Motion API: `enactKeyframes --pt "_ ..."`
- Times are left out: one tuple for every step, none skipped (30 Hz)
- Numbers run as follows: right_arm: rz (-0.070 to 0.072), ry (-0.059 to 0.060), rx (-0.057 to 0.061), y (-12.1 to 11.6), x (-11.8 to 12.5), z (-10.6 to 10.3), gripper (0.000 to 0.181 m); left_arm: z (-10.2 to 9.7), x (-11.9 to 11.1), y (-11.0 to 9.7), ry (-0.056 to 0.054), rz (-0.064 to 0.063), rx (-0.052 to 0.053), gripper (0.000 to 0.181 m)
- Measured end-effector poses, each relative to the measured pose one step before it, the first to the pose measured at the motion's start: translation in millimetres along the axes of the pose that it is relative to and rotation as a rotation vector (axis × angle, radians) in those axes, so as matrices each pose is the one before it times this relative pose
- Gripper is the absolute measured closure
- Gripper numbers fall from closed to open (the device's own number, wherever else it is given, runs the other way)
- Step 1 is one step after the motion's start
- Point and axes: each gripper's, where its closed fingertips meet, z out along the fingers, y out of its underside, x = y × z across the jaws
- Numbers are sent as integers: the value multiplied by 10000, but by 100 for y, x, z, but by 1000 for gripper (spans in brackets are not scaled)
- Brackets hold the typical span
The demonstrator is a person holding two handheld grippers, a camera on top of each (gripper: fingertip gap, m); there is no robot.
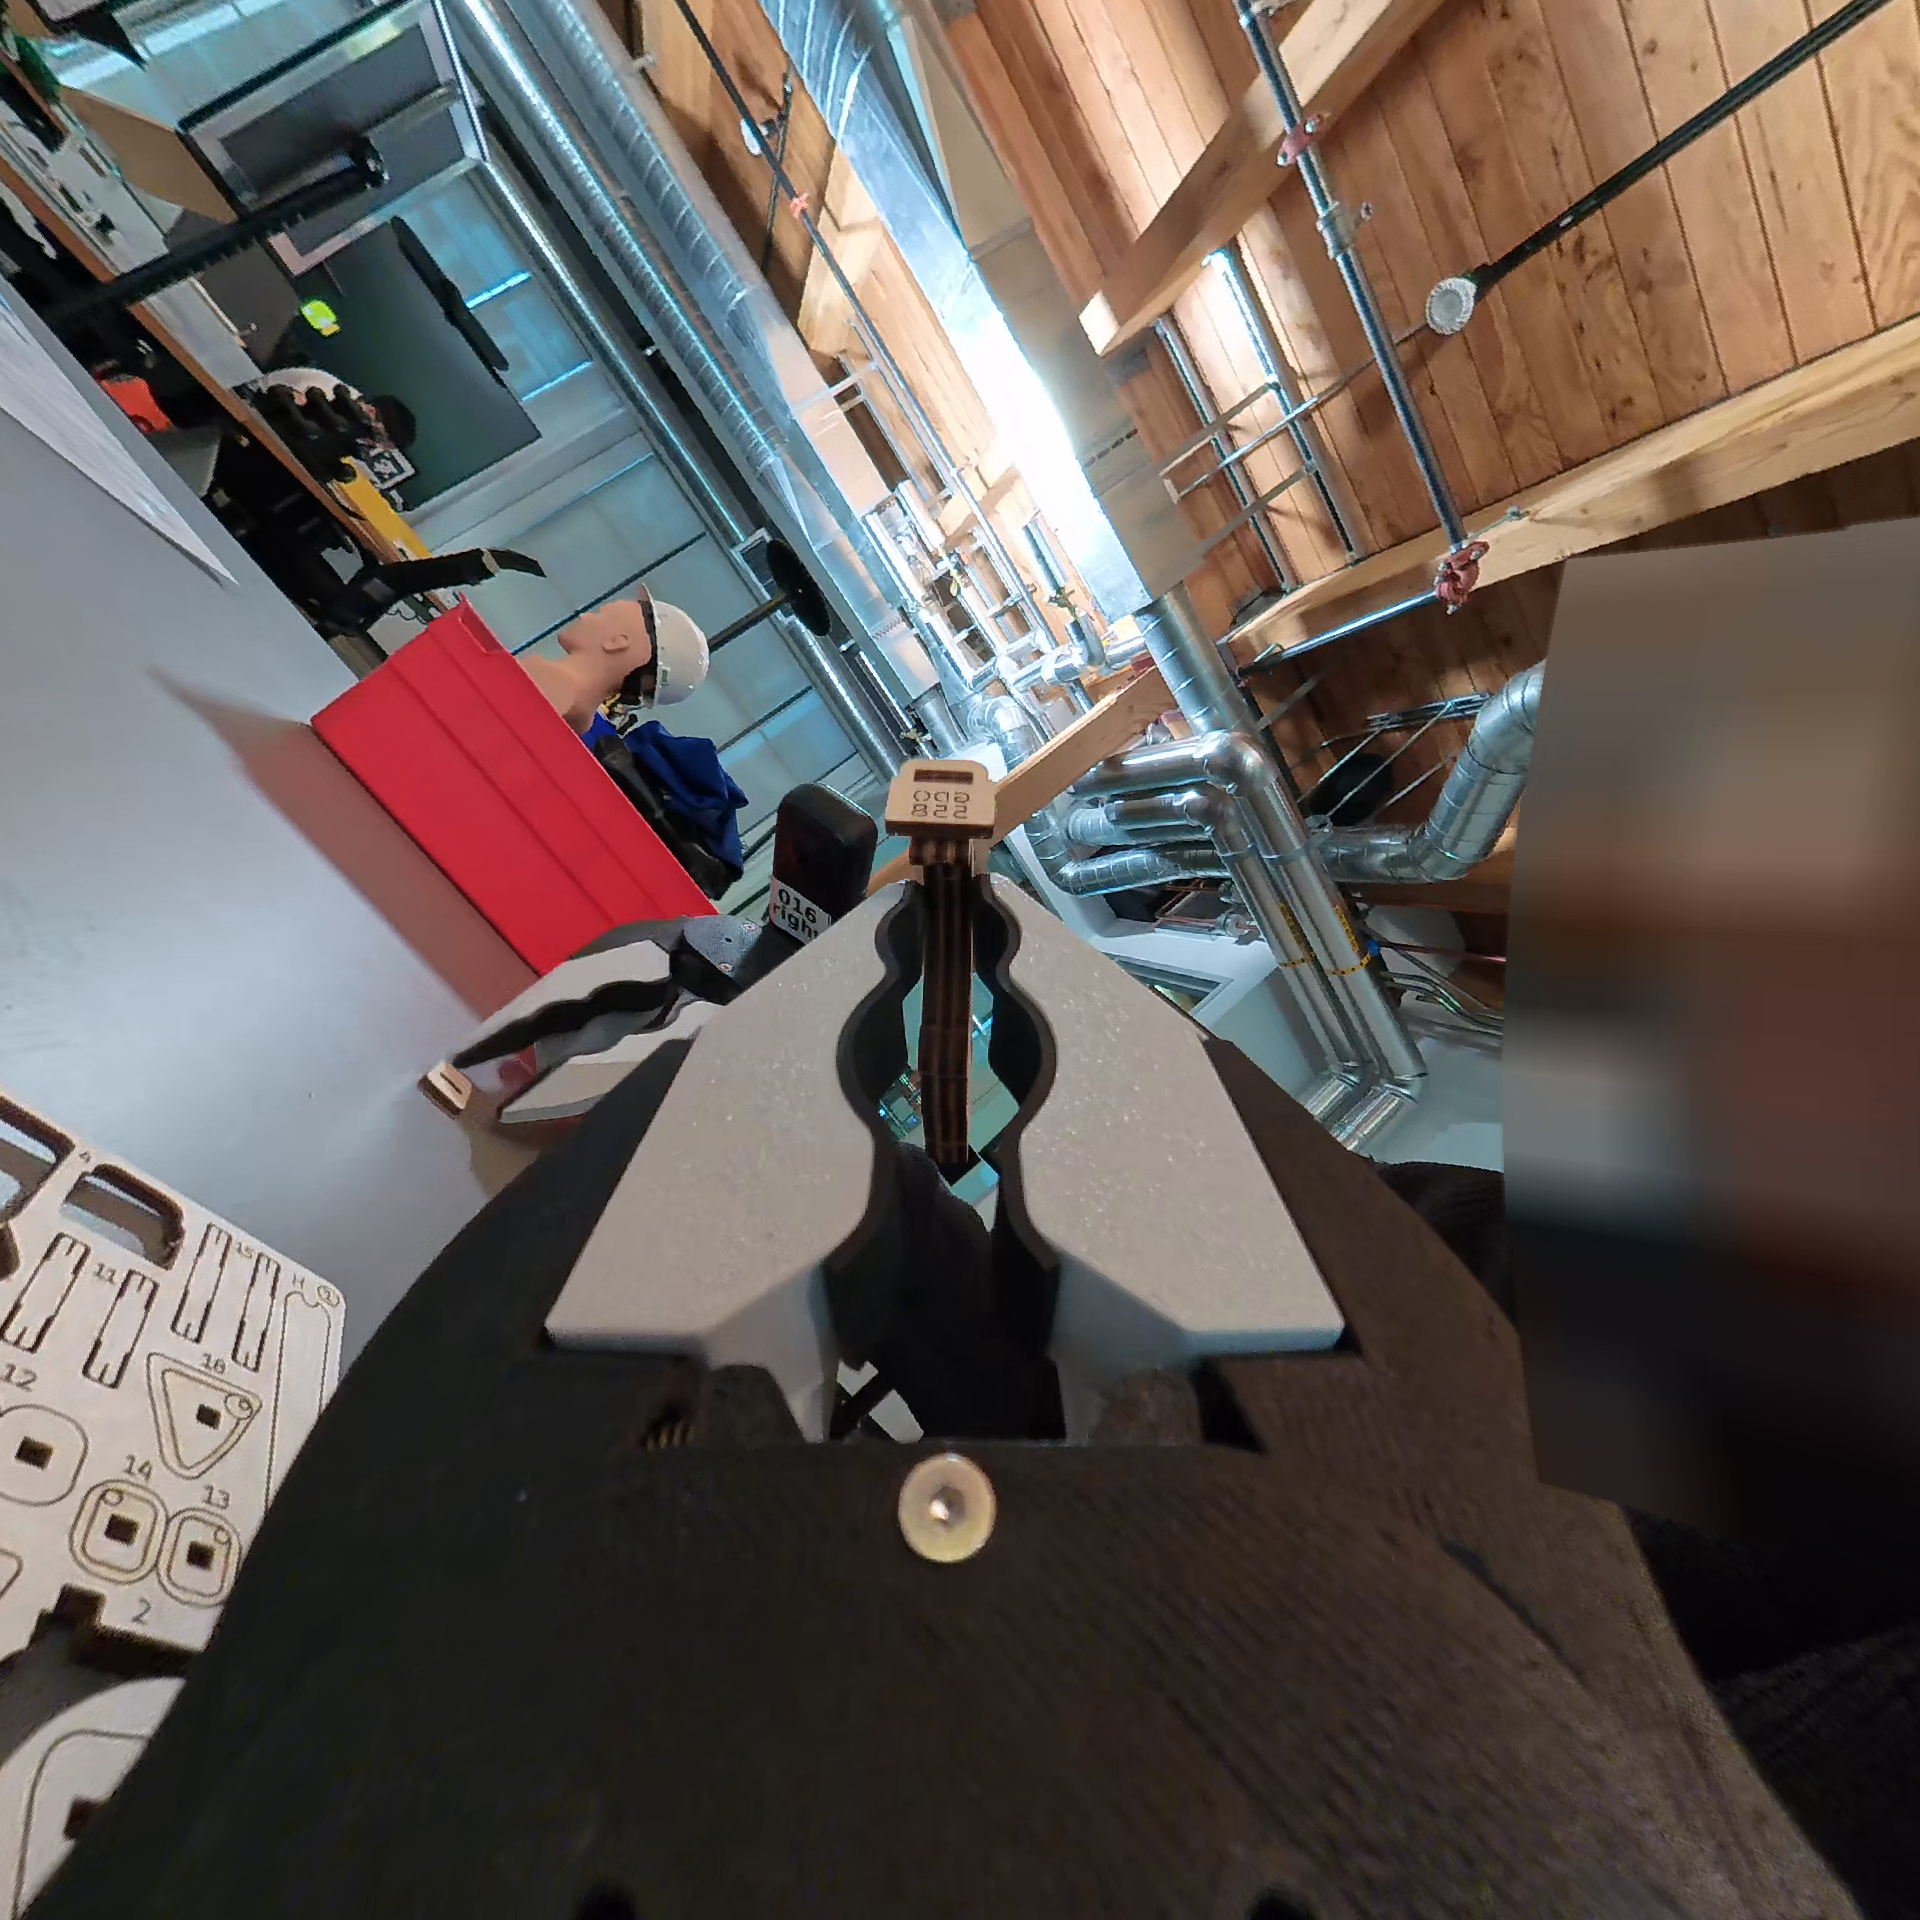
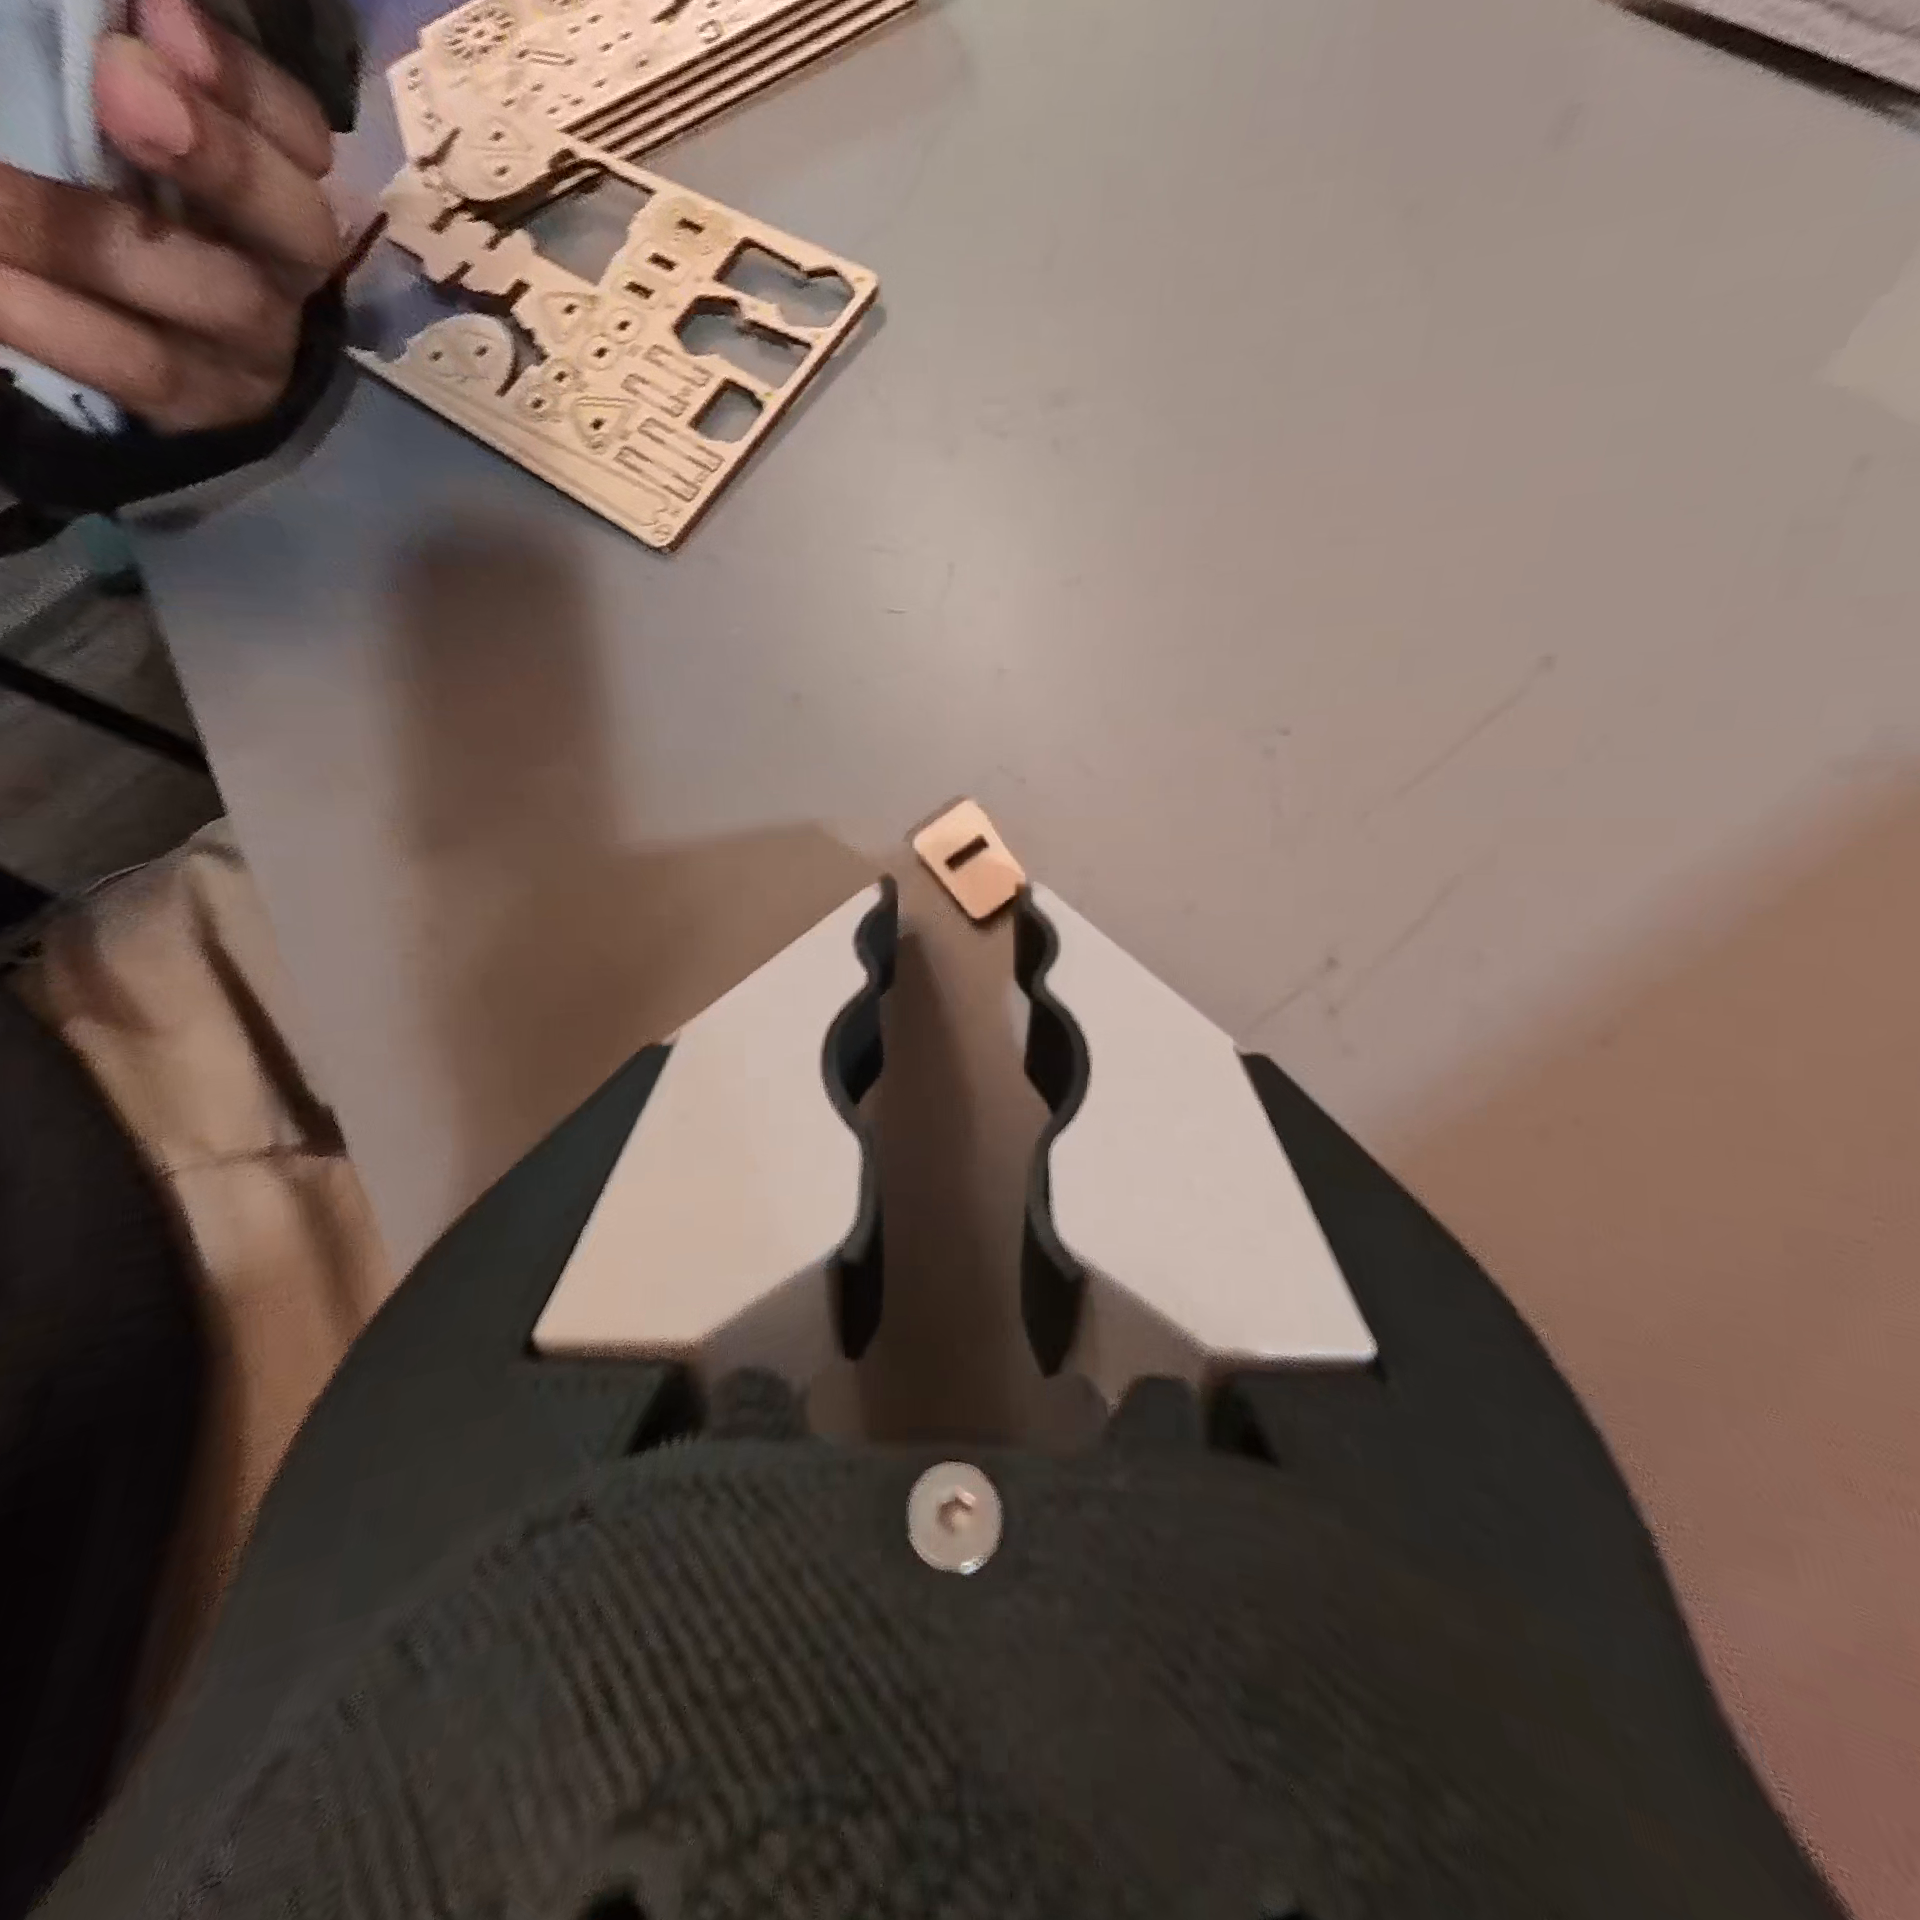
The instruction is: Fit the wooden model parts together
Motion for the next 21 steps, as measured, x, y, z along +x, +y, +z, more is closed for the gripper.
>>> enactKeyframes --pt "-7 -277 -57 149 -333 -64 161 -47 14 3 -10 11 3 174" --pt "-50 -351 -82 202 -521 -50 164 -6 6 -5 -6 7 5 174" --pt "-79 -427 -115 278 -680 -48 166 10 10 -2 6 -1 -3 174" --pt "-85 -381 -116 263 -647 -23 168 36 0 36 6 -5 -17 174" --pt "-73 -157 -53 129 -299 -12 168 40 -33 59 0 -7 -25 174" --pt "-33 153 35 -73 196 4 167 43 -28 52 1 -12 -20 174" --pt "-9 369 92 -214 536 5 163 50 -4 39 15 -19 -11 174" --pt "-44 412 113 -254 605 3 157 44 -6 33 16 -17 -13 174" --pt "-94 351 107 -243 480 -8 156 23 -21 49 1 -7 -21 174" --pt "-107 301 93 -203 408 8 156 2 -31 45 -8 -7 -17 174" --pt "-95 279 56 -156 366 36 157 -7 -4 2 2 -13 4 174" --pt "-79 233 -17 -32 305 81 159 -10 12 -29 14 -15 14 174" --pt "-65 107 -89 83 109 127 161 -9 -7 -18 6 -12 4 174" --pt "-47 -19 -85 83 -64 118 164 -25 -33 -4 -9 -6 -1 174" --pt "-21 -44 -14 -23 -90 61 166 -12 -20 -7 -7 -9 4 174" --pt "-15 -55 -2 -18 -89 27 168 -3 12 -5 11 -16 9 174" --pt "-7 -59 -14 20 -91 22 169 3 10 -5 13 -18 8 174" --pt "11 -24 -2 -8 -18 8 169 12 -6 11 5 -7 -3 174" --pt "23 -9 -4 7 -6 6 169 25 -18 39 -4 -2 -15 174" --pt "44 -8 -2 -8 1 4 169 14 -23 37 -3 -7 -17 174" --pt "33 1 1 -7 0 3 169 32 -21 31 1 -9 -9 174"
